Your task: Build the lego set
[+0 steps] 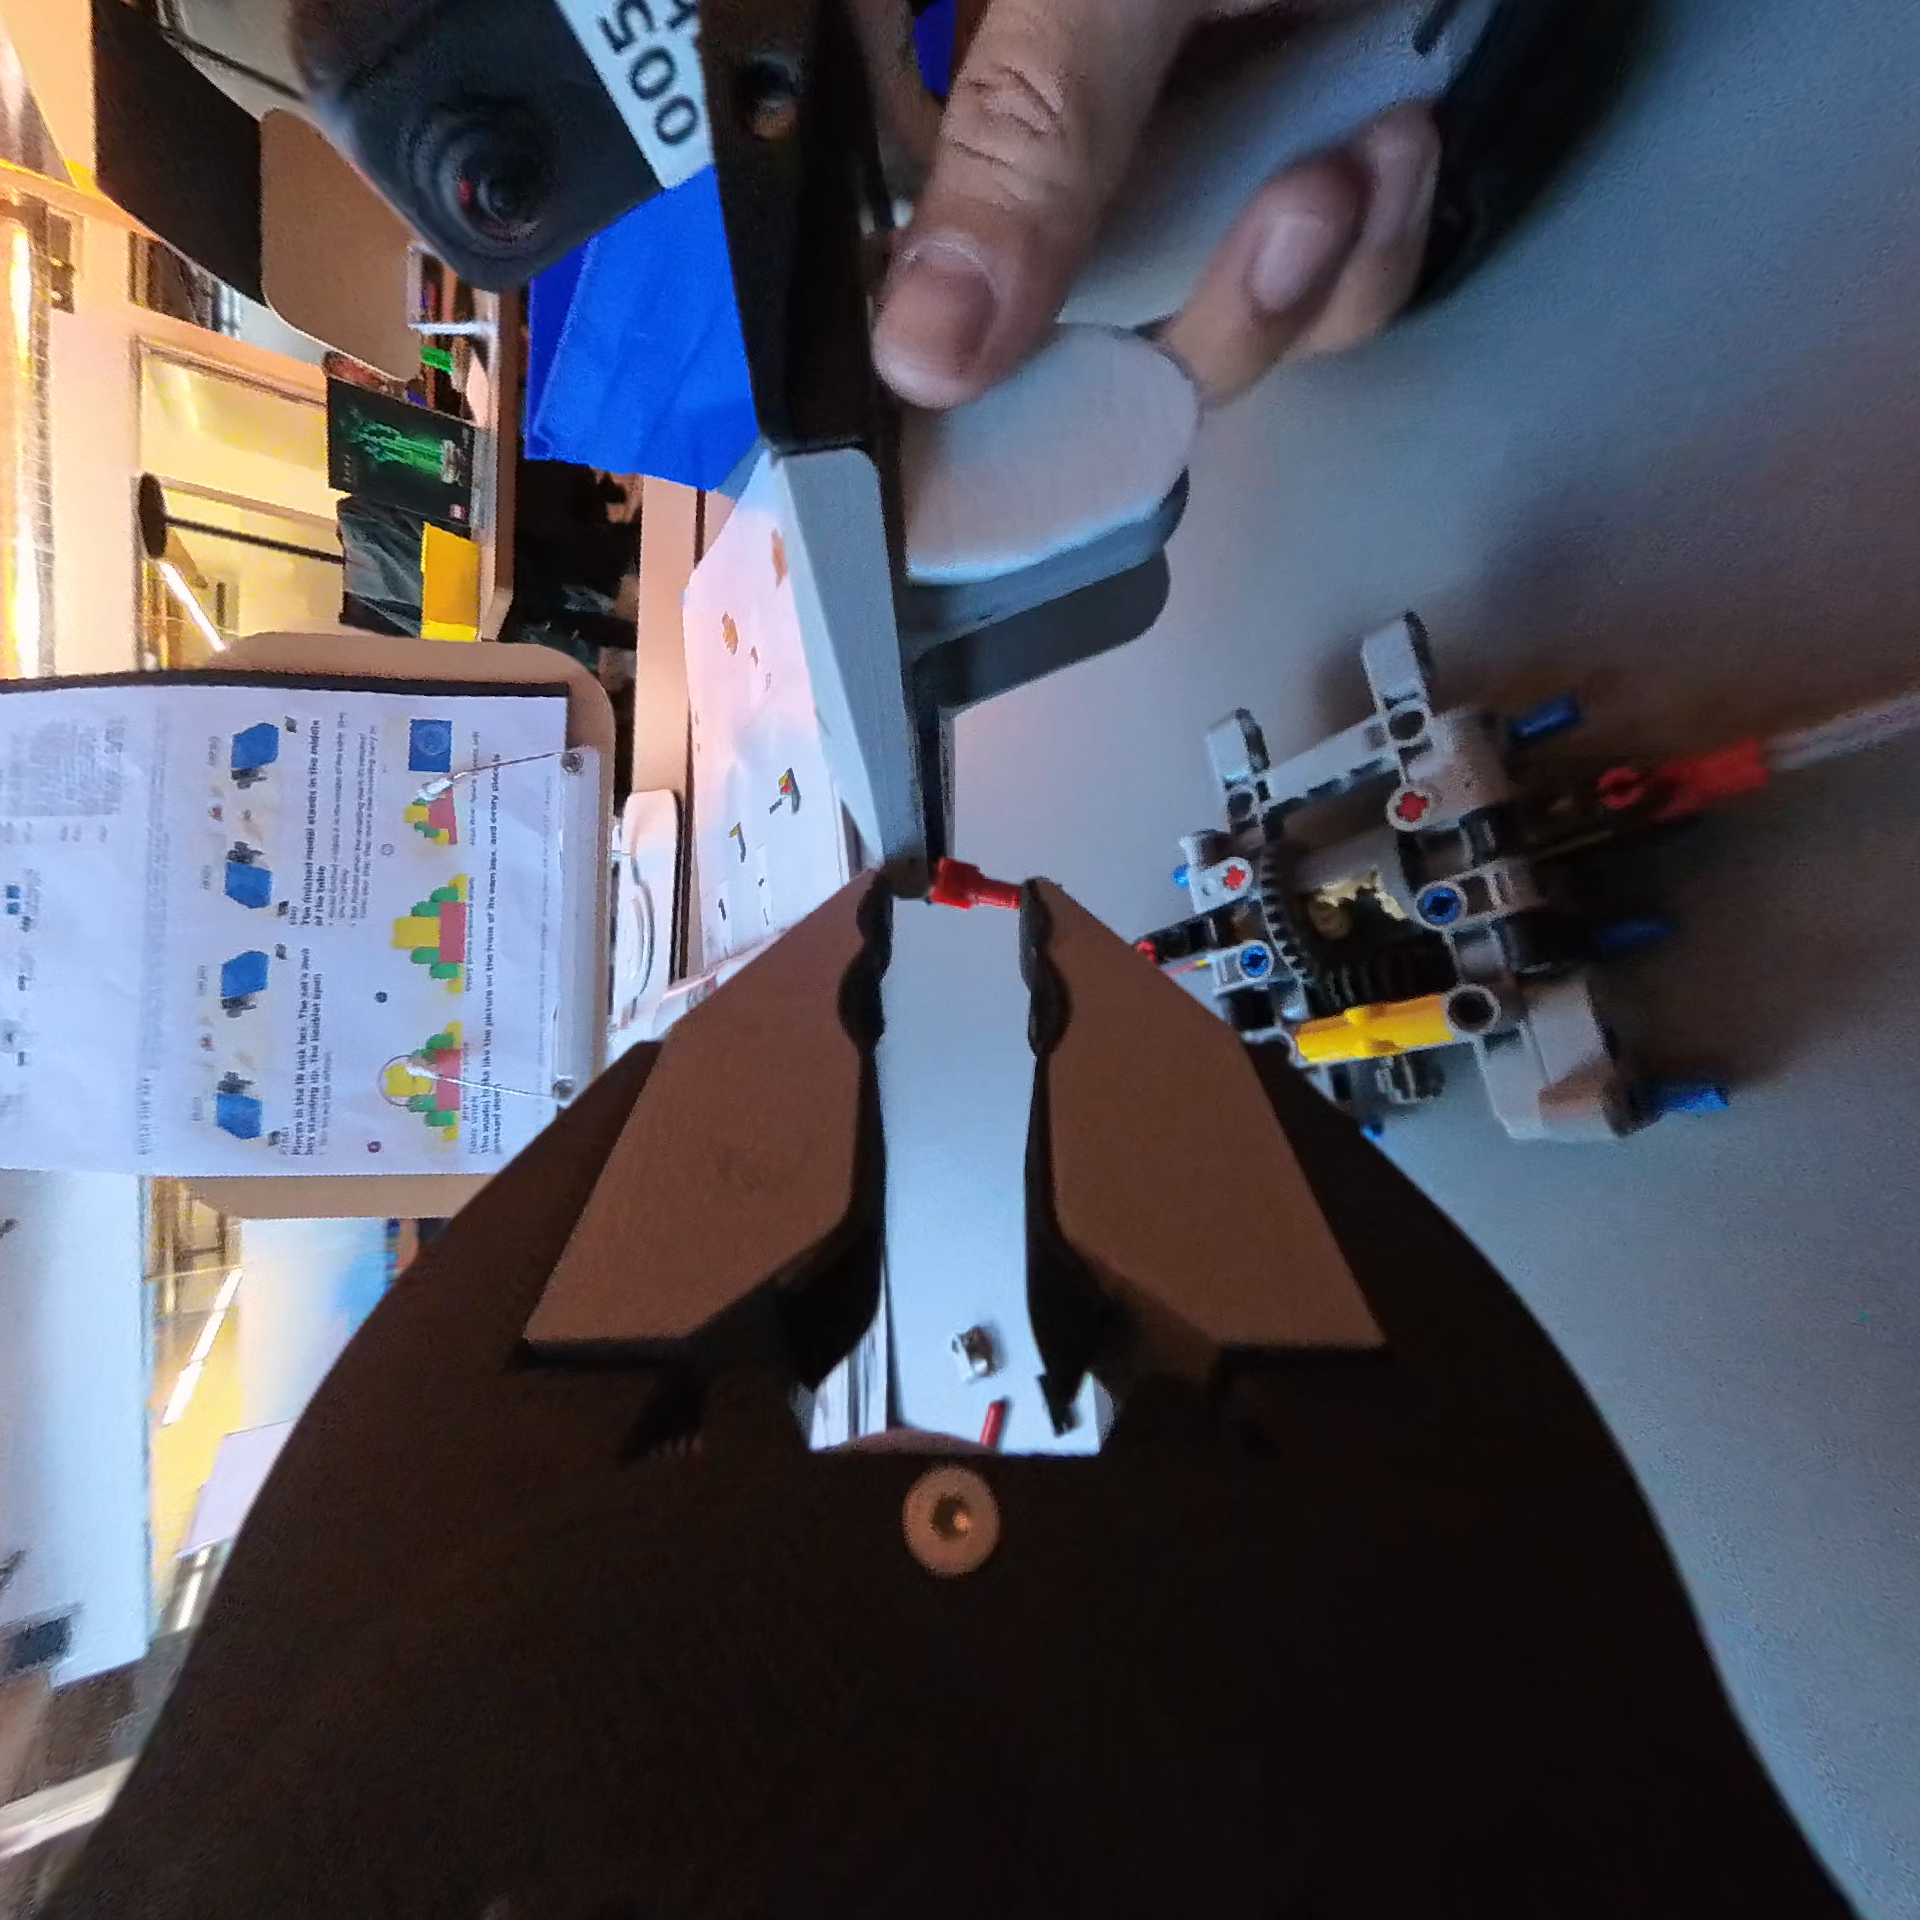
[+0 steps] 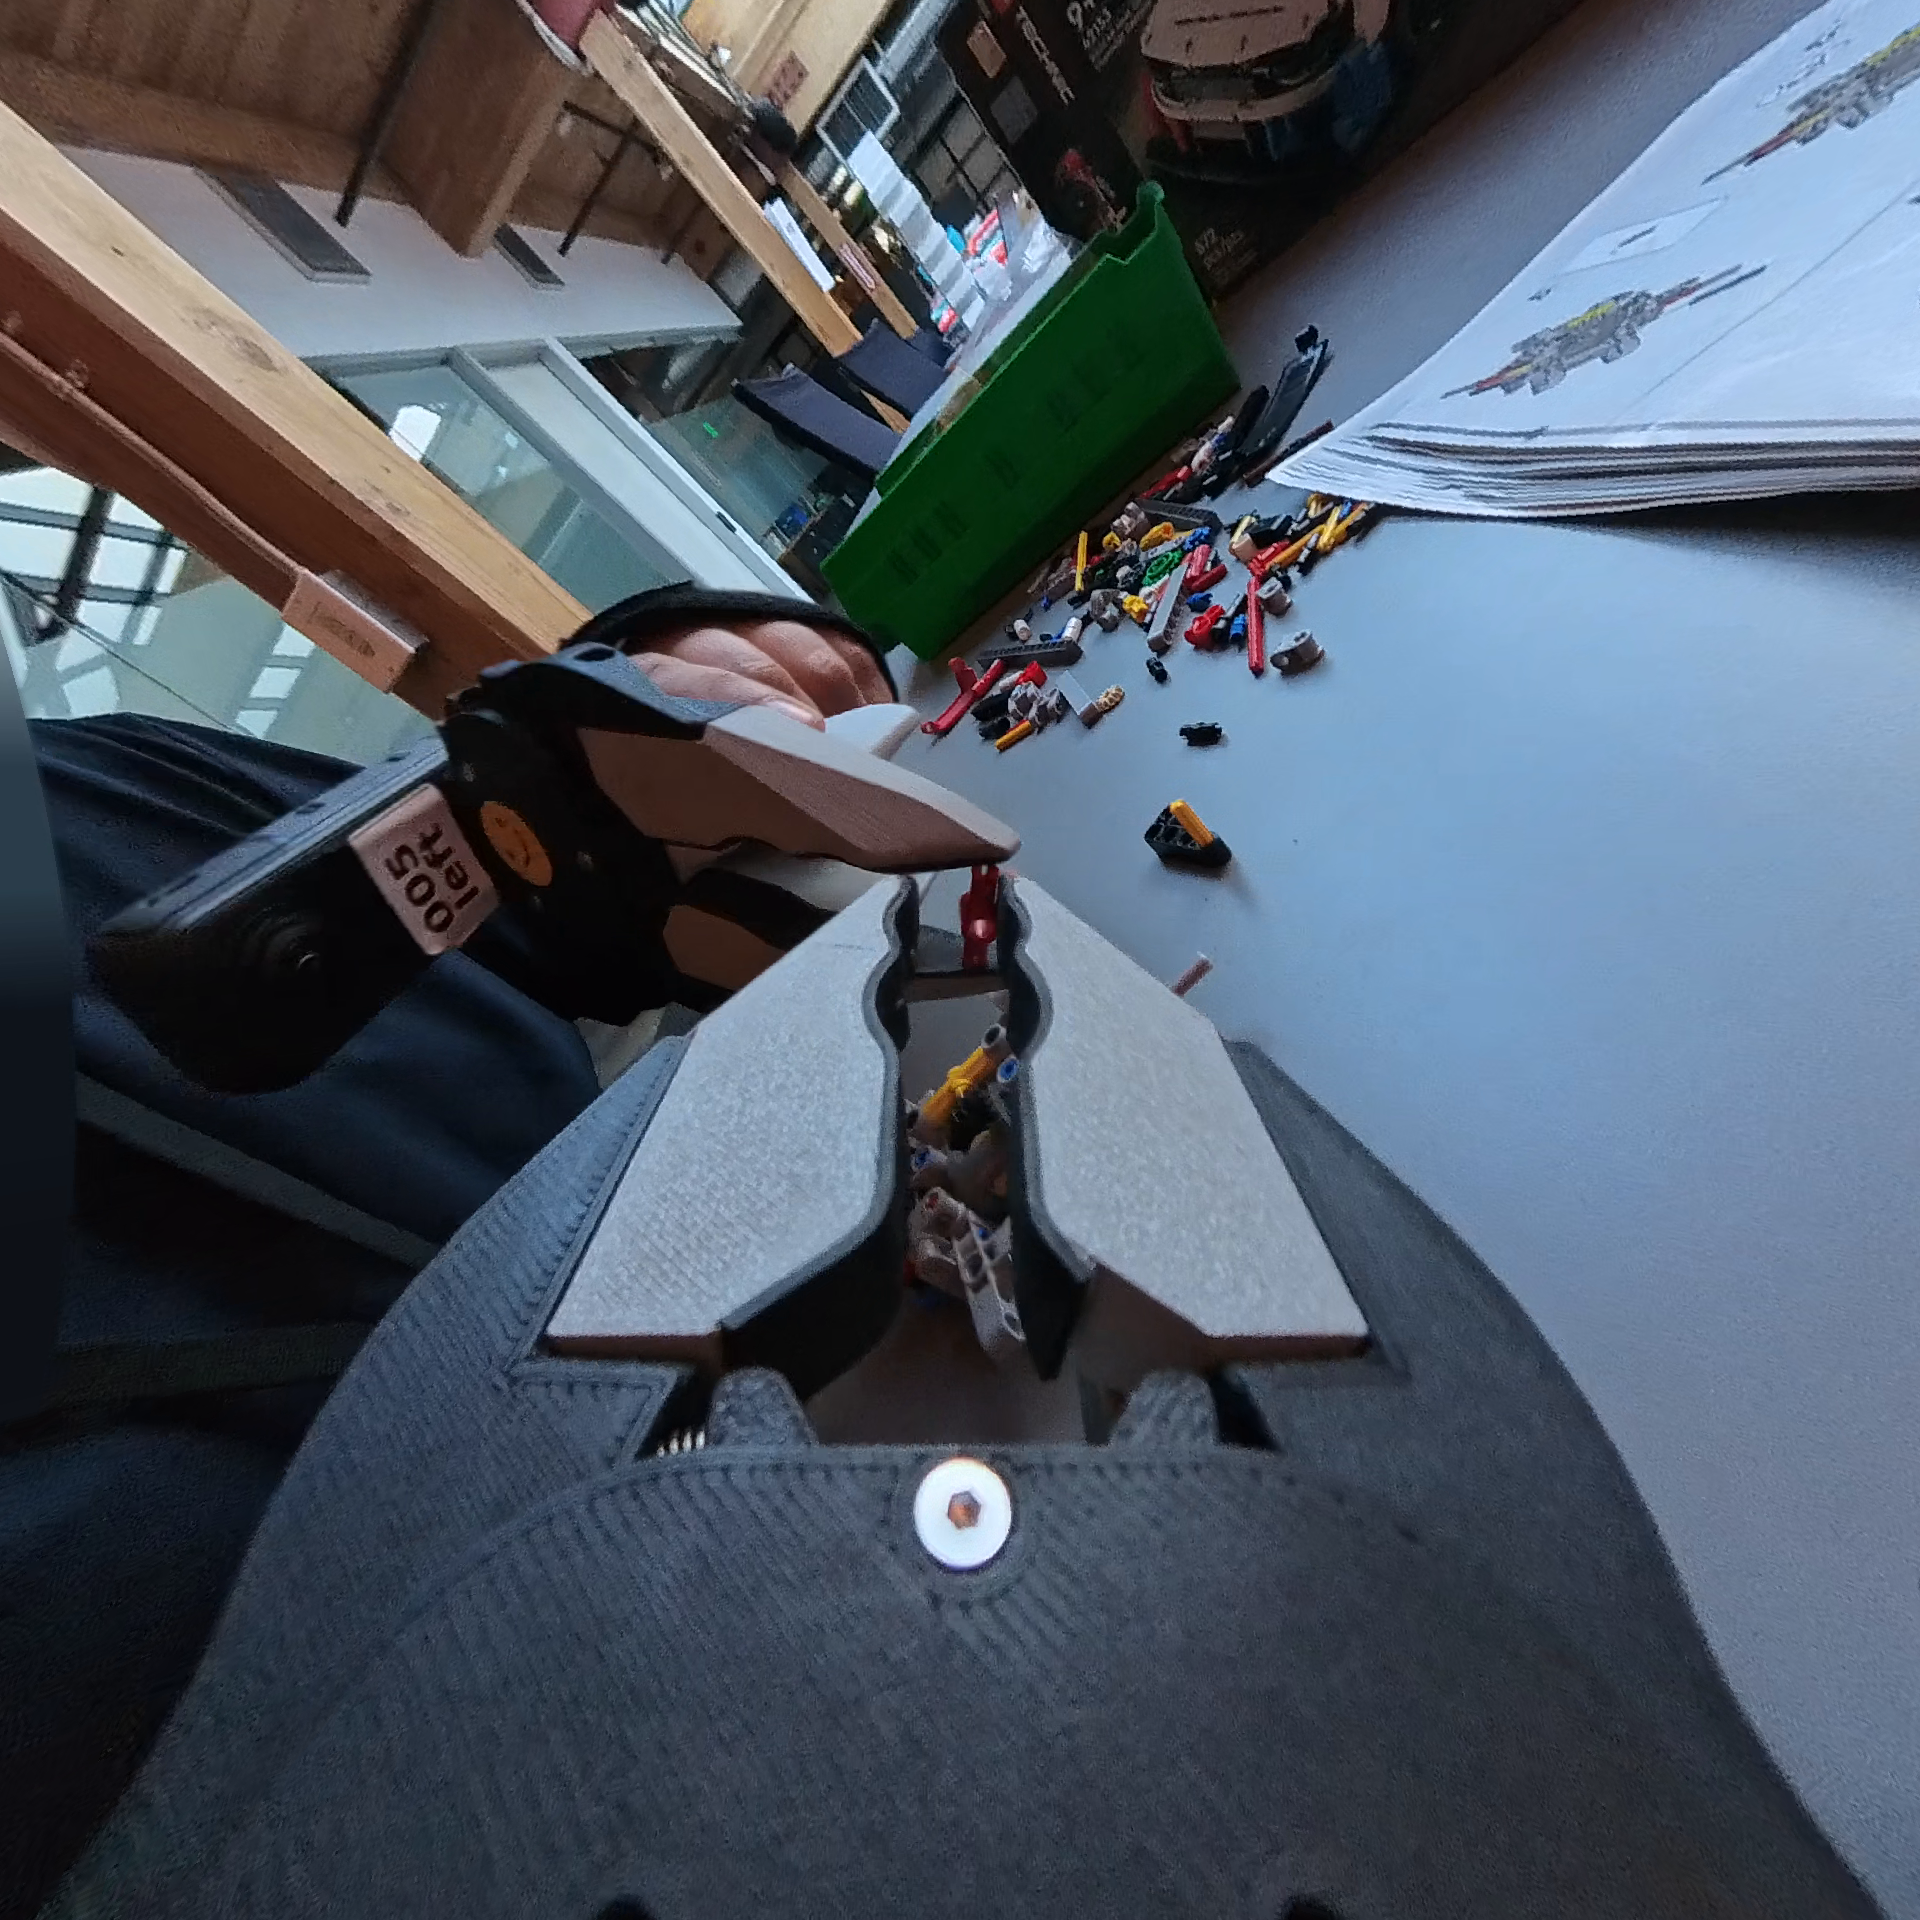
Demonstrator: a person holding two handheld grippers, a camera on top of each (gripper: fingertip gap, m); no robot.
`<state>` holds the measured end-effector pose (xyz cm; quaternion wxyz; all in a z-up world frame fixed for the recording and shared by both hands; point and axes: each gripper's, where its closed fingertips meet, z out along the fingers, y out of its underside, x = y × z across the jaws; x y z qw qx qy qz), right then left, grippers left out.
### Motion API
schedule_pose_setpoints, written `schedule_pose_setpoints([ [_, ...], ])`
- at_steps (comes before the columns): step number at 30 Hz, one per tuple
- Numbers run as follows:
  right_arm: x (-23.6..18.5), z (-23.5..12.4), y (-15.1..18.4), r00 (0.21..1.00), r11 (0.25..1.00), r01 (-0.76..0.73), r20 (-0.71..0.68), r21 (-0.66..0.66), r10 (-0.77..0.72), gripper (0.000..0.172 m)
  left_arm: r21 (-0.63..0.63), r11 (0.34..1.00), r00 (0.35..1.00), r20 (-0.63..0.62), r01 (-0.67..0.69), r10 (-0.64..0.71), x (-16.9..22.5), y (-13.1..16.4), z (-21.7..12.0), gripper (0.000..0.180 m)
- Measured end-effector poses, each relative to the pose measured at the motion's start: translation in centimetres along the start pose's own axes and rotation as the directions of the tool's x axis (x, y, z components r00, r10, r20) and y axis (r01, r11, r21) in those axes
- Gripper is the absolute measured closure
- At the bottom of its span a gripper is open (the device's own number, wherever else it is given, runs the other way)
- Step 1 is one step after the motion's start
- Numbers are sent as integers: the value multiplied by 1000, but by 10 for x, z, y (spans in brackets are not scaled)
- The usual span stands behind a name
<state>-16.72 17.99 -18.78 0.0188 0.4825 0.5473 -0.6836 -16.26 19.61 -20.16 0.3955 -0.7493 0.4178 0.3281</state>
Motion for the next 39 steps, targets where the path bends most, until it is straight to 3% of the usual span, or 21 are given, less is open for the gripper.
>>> schedule_pose_setpoints([
  [2, 4, -1, 2, 999, 1000, 21, -33, -14, -22, 171, -3, 1000, 1000, -1, -13, 13, 2, -1, 0, 159],
  [11, 1, -5, -5, 1000, 999, 18, -11, 33, -17, 171, 7, 999, 998, 35, 51, -51, -6, -5, 1, 160],
  [16, -5, -11, -13, 1000, 996, 22, 17, 83, -23, 171, -6, 975, 975, 2, 223, -223, -10, 5, 5, 145],
  [18, -13, -14, -20, 997, 991, 35, 57, 127, -43, 171, 26, 925, 918, -137, 379, -373, -1, -2, 1, 148],
  [21, -29, -19, -30, 987, 978, 99, 108, 186, -121, 171, 60, 767, 726, -379, 638, -574, 3, -19, -10, 161],
  [24, -39, -17, -30, 972, 963, 191, 98, 188, -212, 171, 49, 604, 529, -541, 796, -654, -4, -28, -22, 165],
  [26, -43, -14, -28, 959, 950, 258, 75, 176, -275, 171, 45, 528, 435, -627, 848, -646, -6, -36, -32, 166],
  [28, -47, -11, -25, 939, 931, 329, 51, 159, -340, 171, 45, 496, 400, -656, 867, -640, -8, -40, -37, 167],
  [32, -50, -6, -20, 899, 892, 433, 12, 129, -438, 171, 42, 497, 398, -659, 867, -638, -8, -39, -39, 172],
  [39, -53, -6, -17, 888, 882, 455, 16, 123, -461, 171, 37, 458, 356, -686, 888, -635, -8, -41, -46, 167],
])
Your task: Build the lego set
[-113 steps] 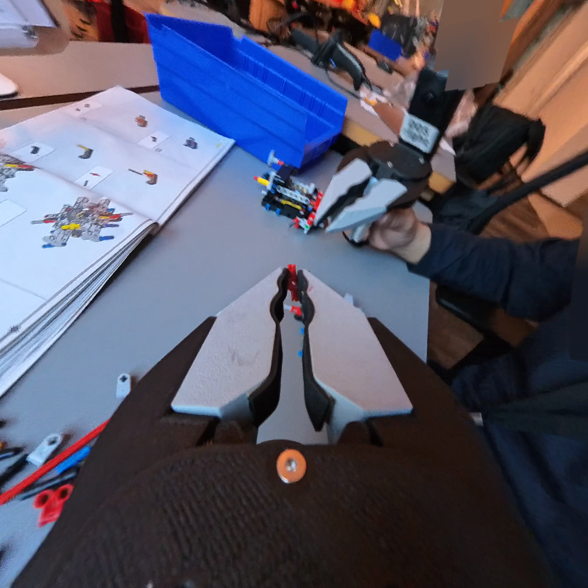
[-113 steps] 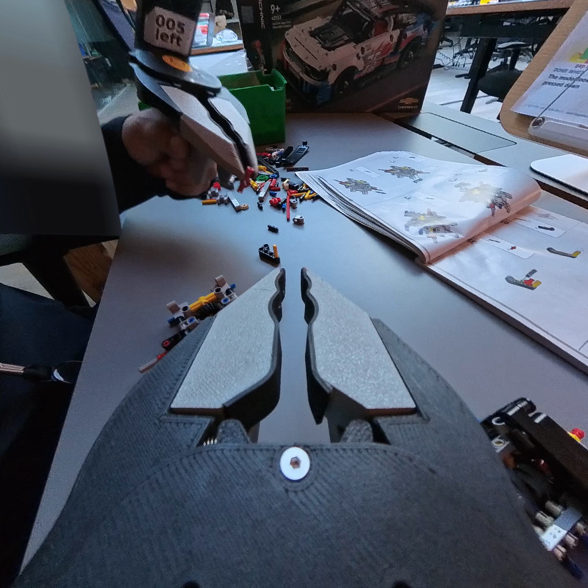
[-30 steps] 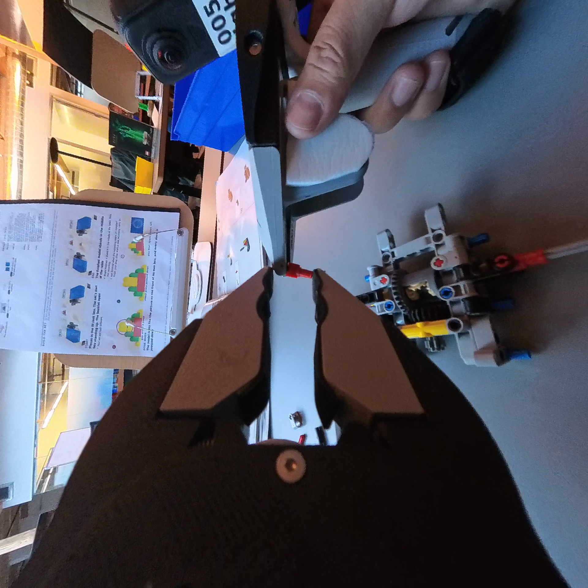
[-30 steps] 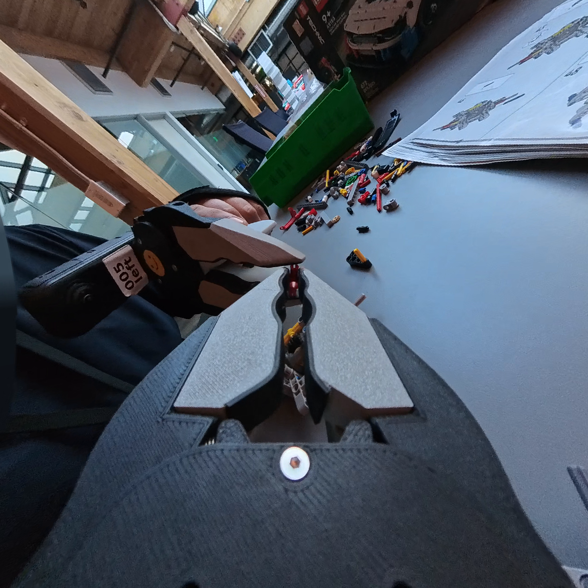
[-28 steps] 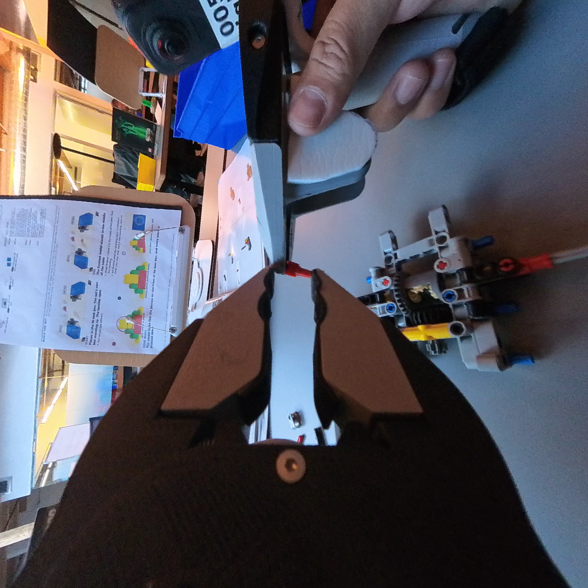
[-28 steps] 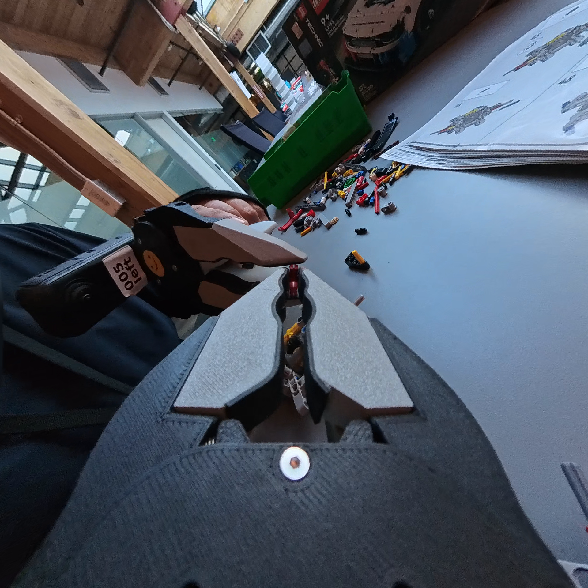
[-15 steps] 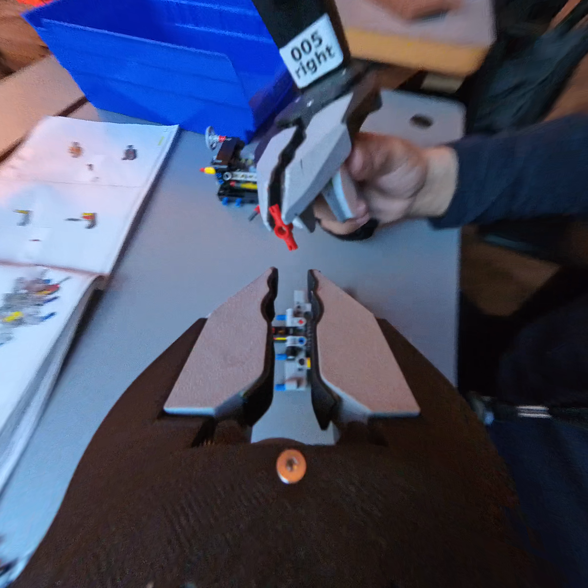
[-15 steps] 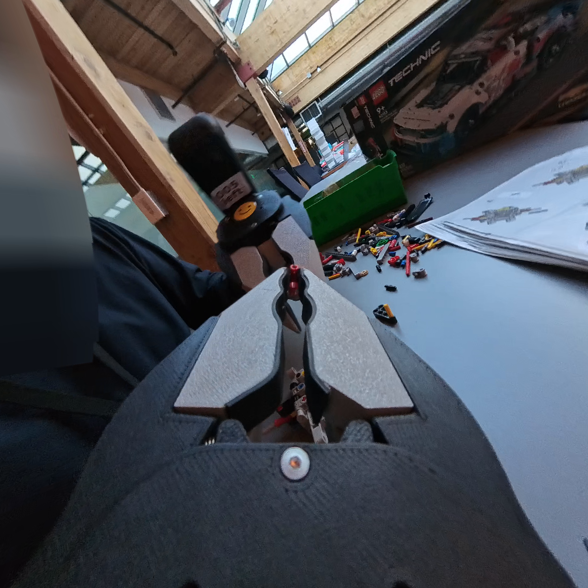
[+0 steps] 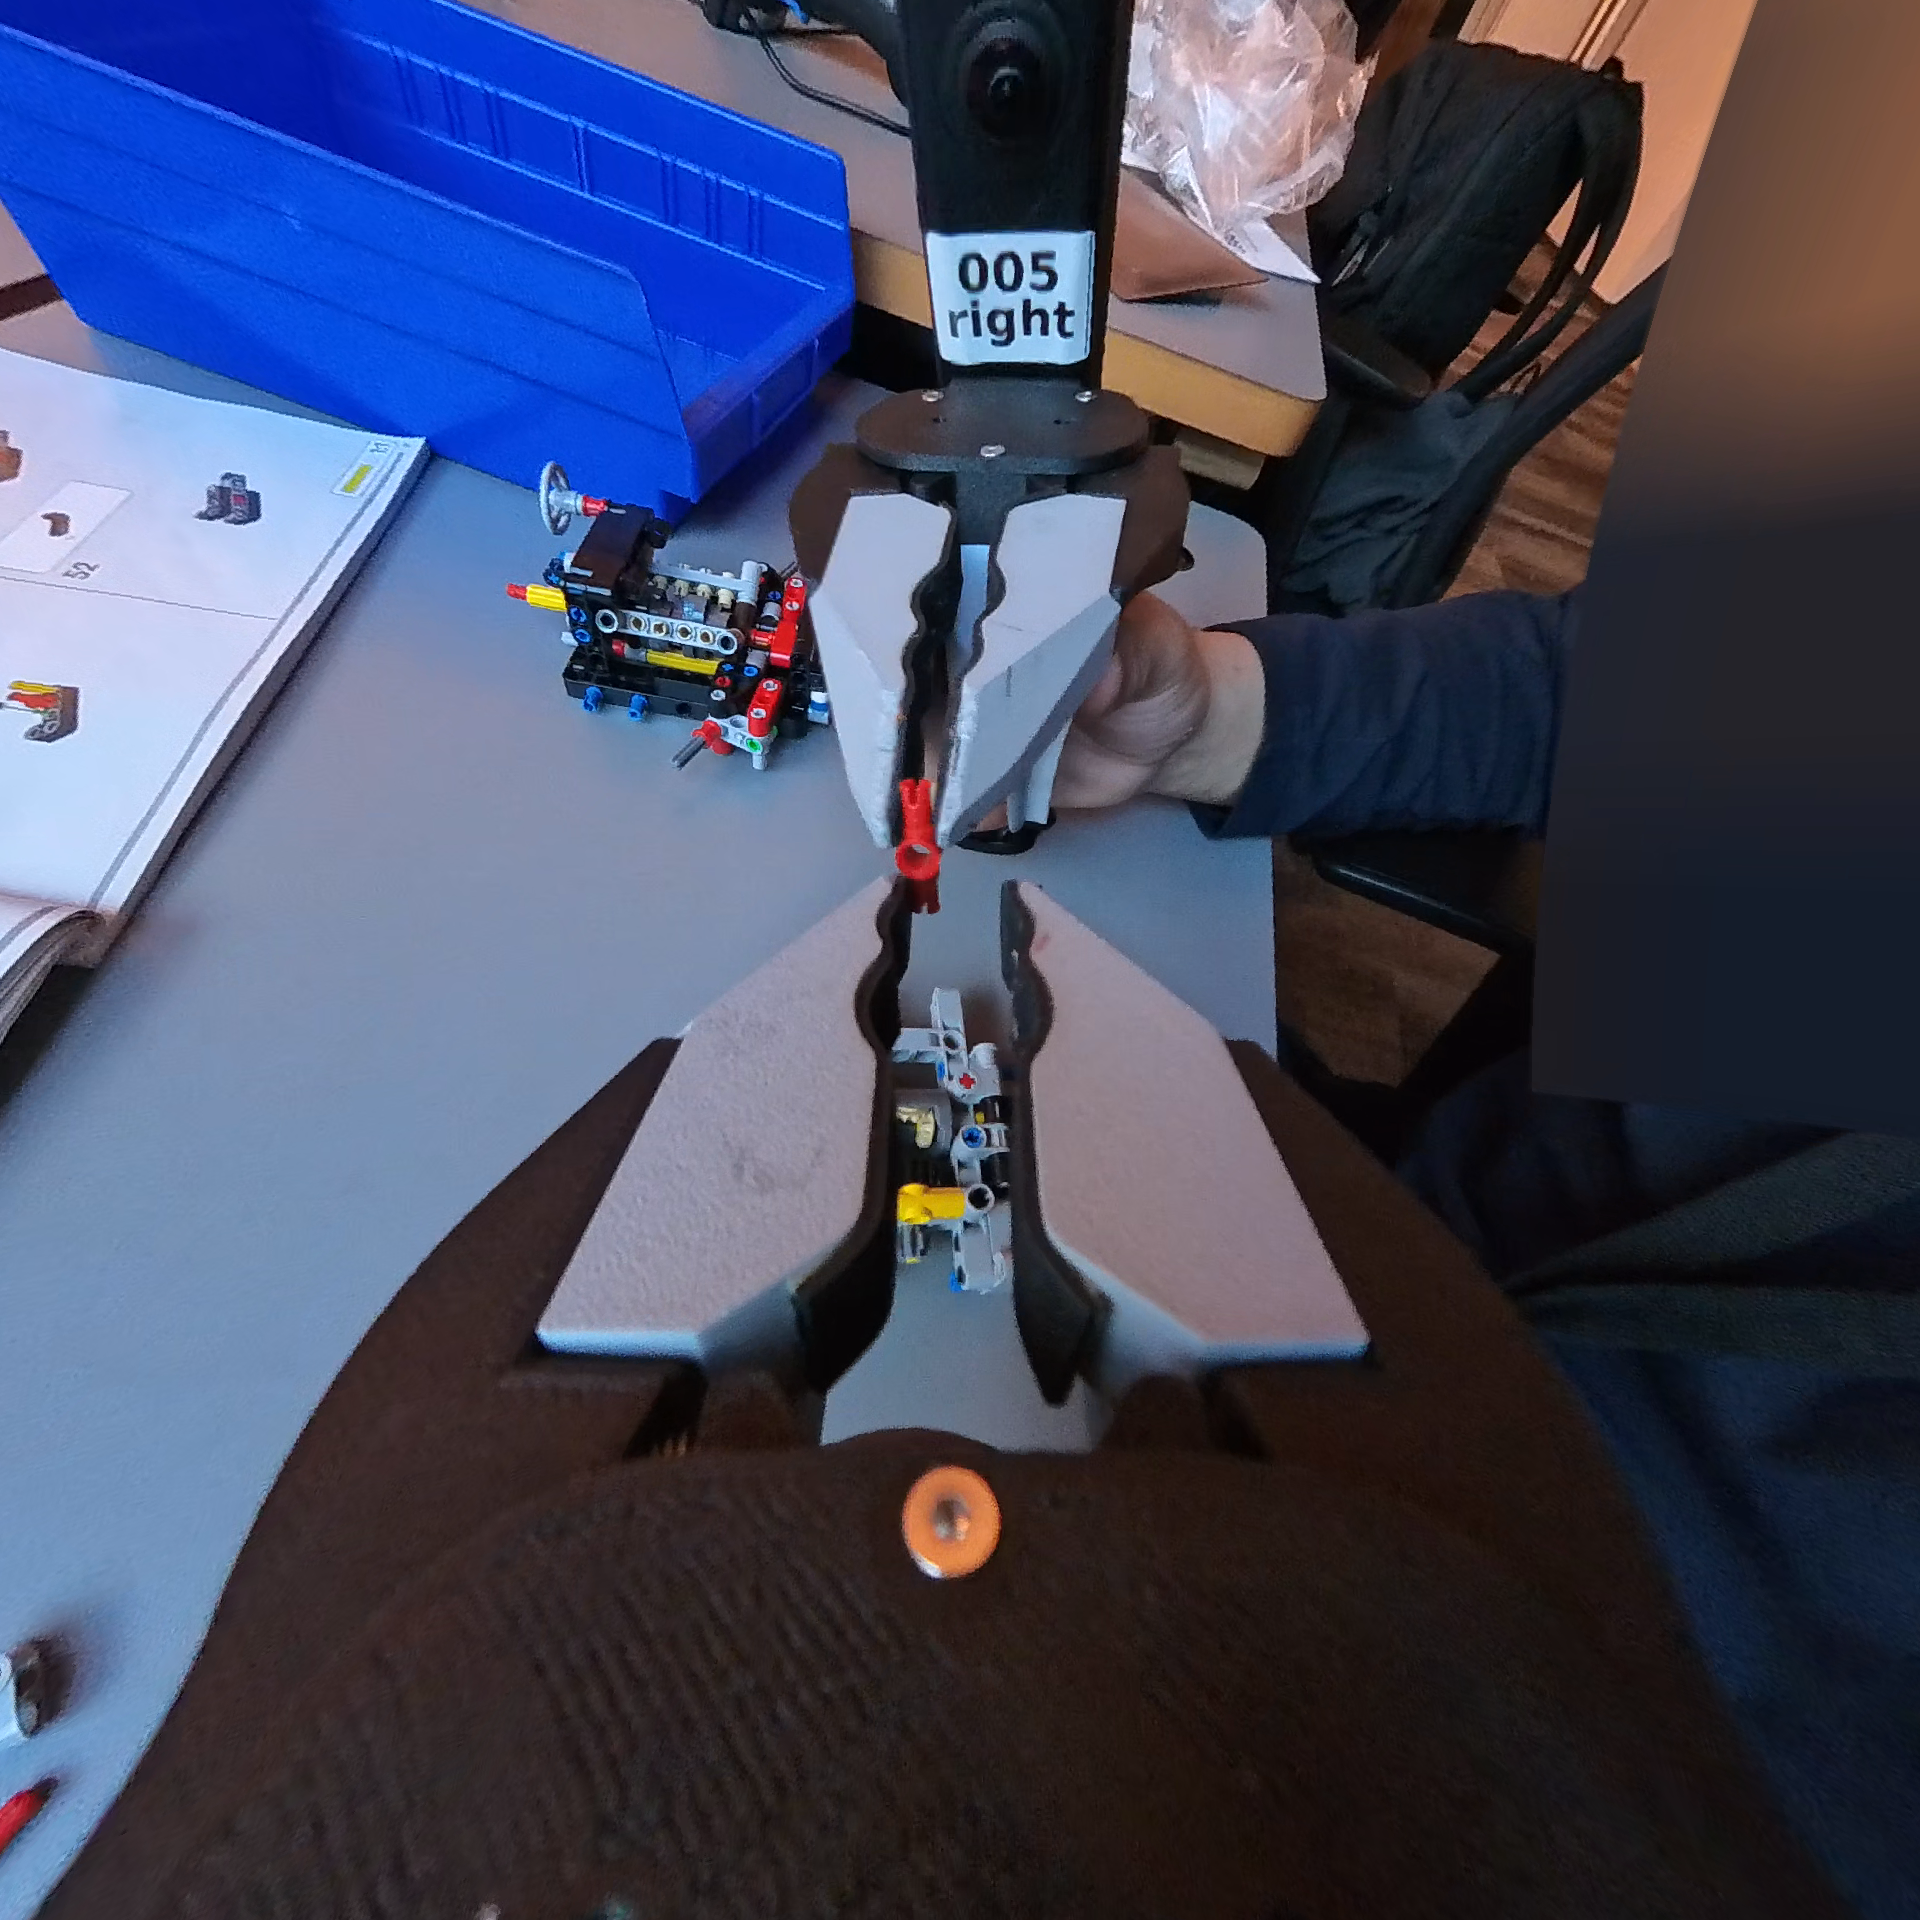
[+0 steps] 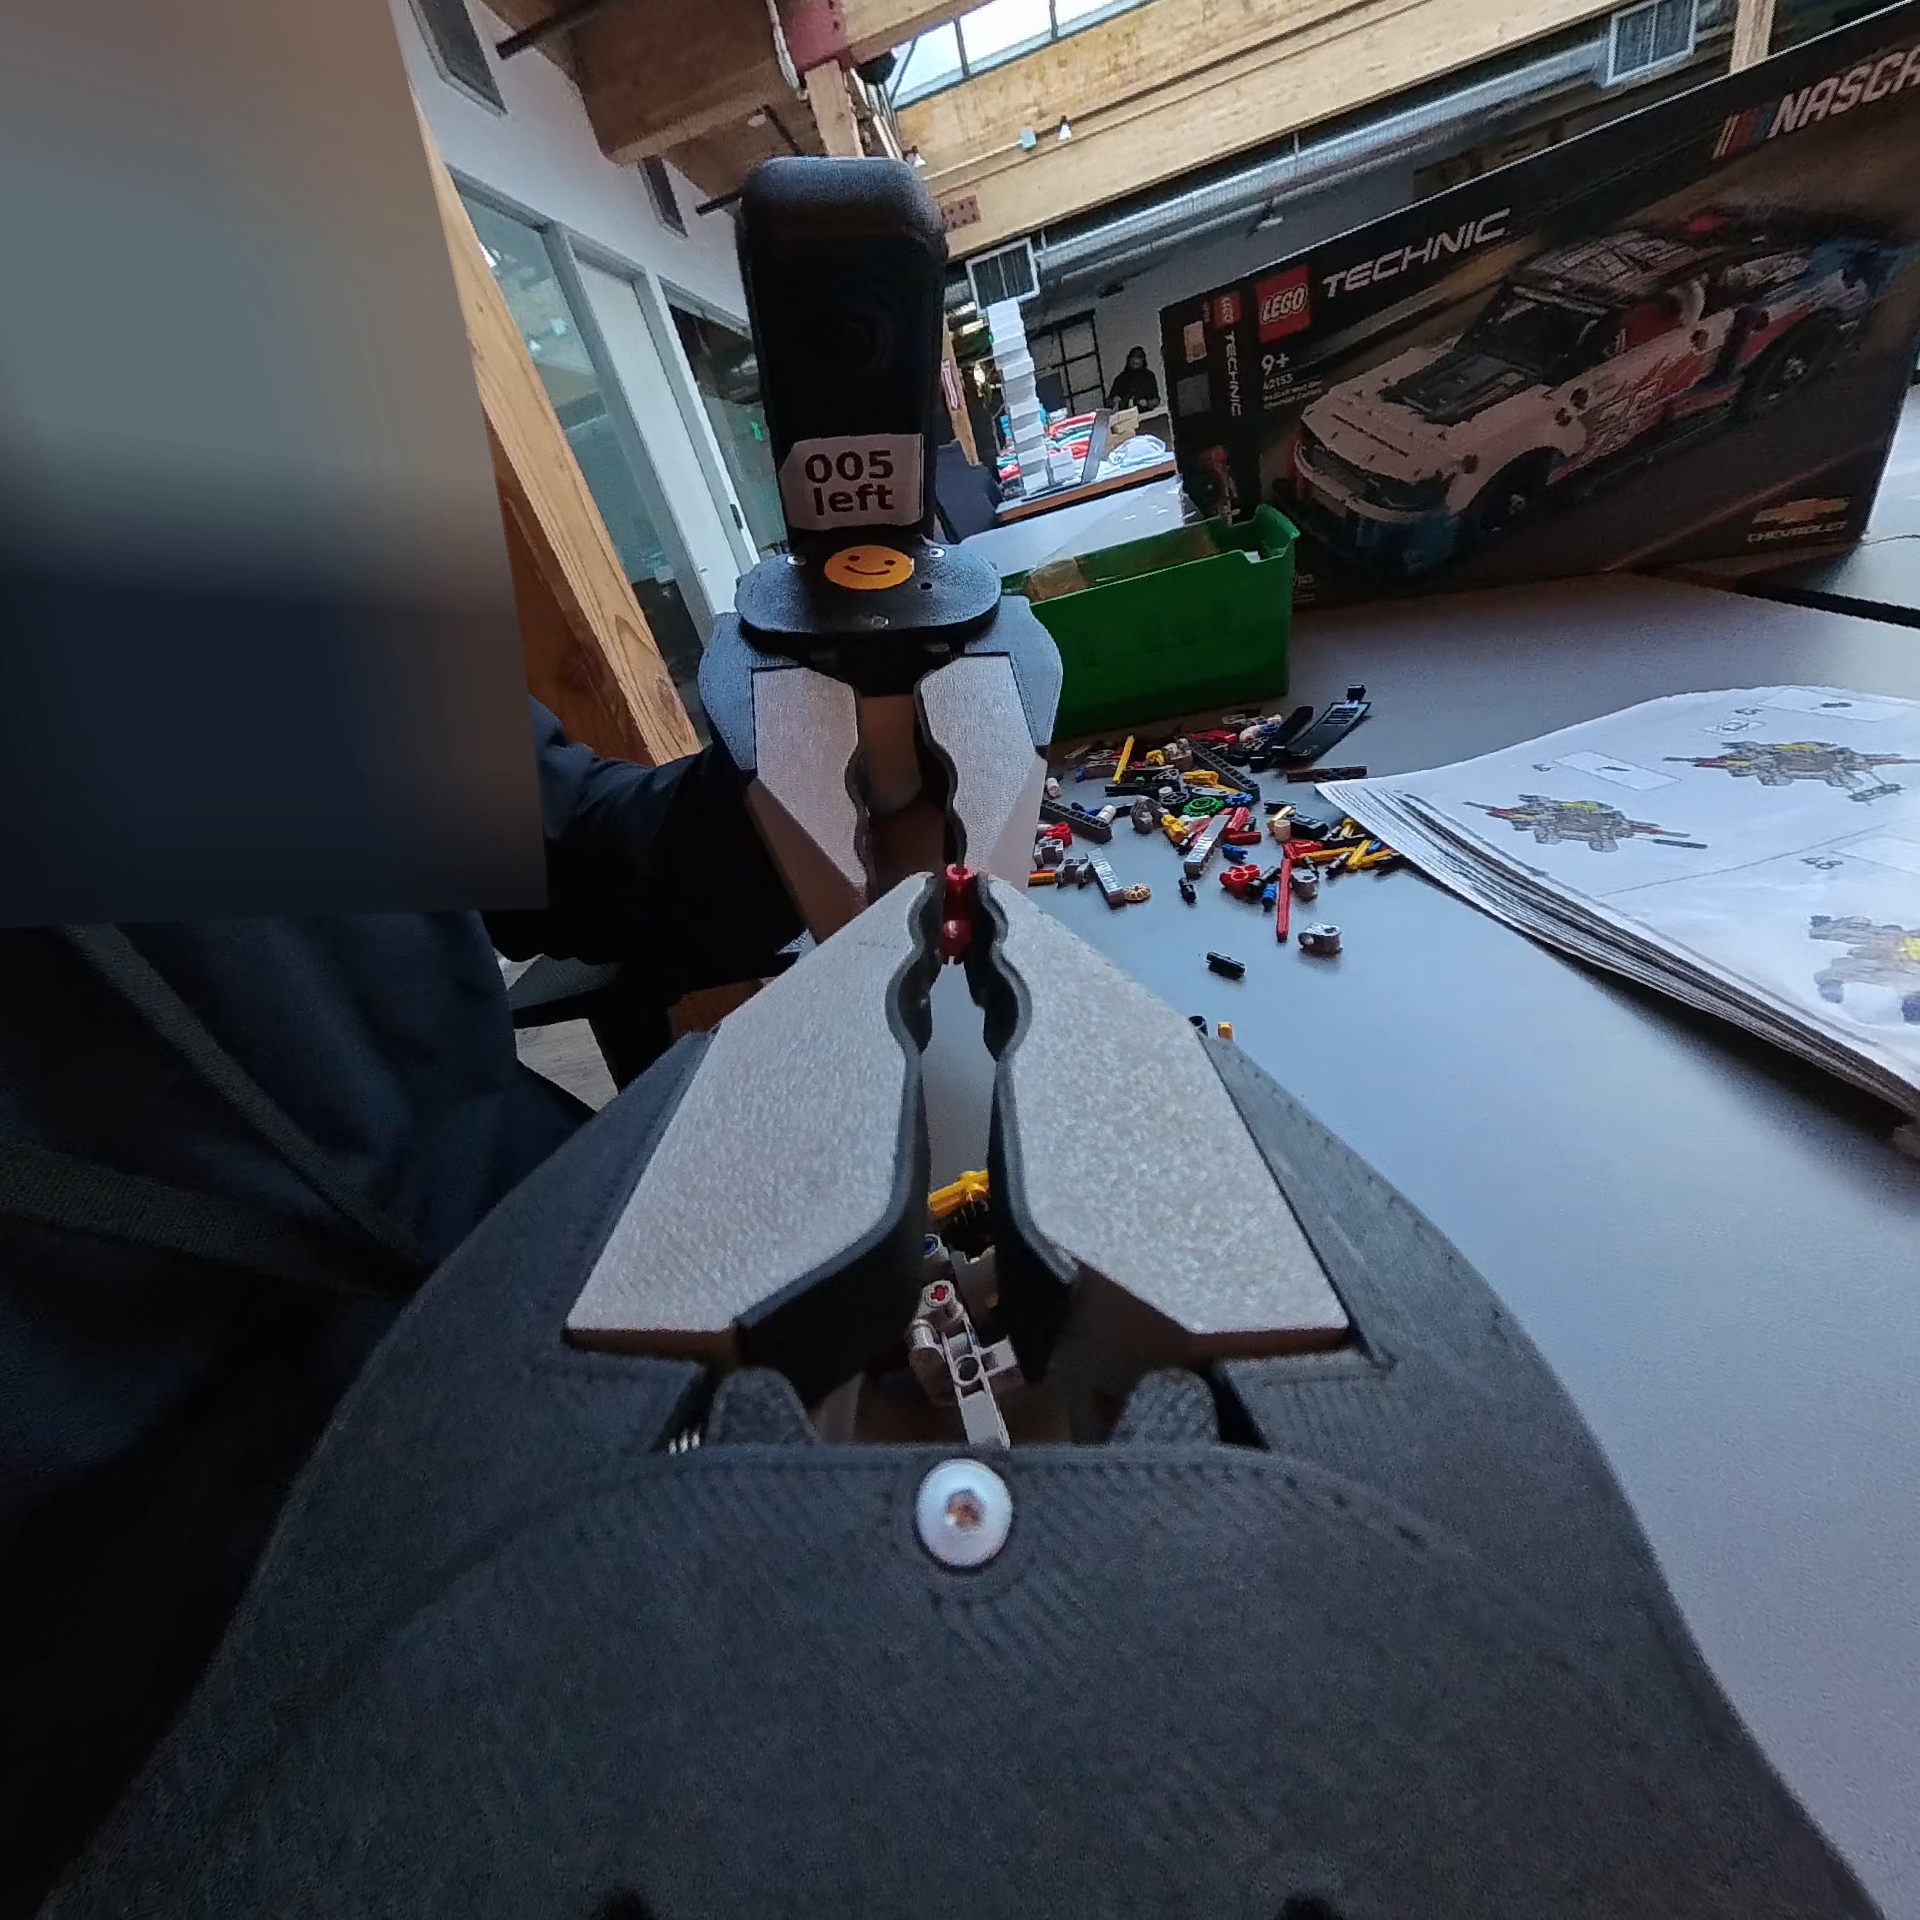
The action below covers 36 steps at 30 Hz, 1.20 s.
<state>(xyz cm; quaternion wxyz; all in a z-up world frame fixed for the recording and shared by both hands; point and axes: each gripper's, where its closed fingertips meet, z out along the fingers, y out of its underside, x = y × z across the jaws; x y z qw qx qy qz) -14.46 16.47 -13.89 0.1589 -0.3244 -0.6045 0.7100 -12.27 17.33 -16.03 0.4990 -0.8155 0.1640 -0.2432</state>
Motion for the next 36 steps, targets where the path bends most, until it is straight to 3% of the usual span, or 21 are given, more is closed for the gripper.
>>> schedule_pose_setpoints([
  [7, -3, -3, -5, 1000, 1000, 10, 8, 25, -10, 171, 15, 1000, 1000, 13, -2, 2, -2, 0, 0, 179],
  [15, 4, -8, -10, 1000, 998, -4, -16, 60, 5, 171, -31, 999, 999, 50, 16, -15, -14, 11, 0, 173],
  [21, 6, -14, -18, 999, 991, -53, 10, 122, 52, 171, 53, 994, 996, 10, 93, -94, -11, -4, -1, 164],
  [27, 2, -10, -14, 1000, 995, -22, 12, 94, 21, 171, 124, 977, 984, -73, 173, -165, -3, -17, -2, 167],
  [31, -2, -7, -12, 1000, 997, 5, 23, 82, -7, 171, 133, 978, 986, -64, 160, -152, -3, -17, -2, 178],
  [36, 0, -6, -8, 1000, 998, 9, 1, 55, -9, 171, 99, 992, 997, 14, 72, -74, -7, -12, -3, 178],
])
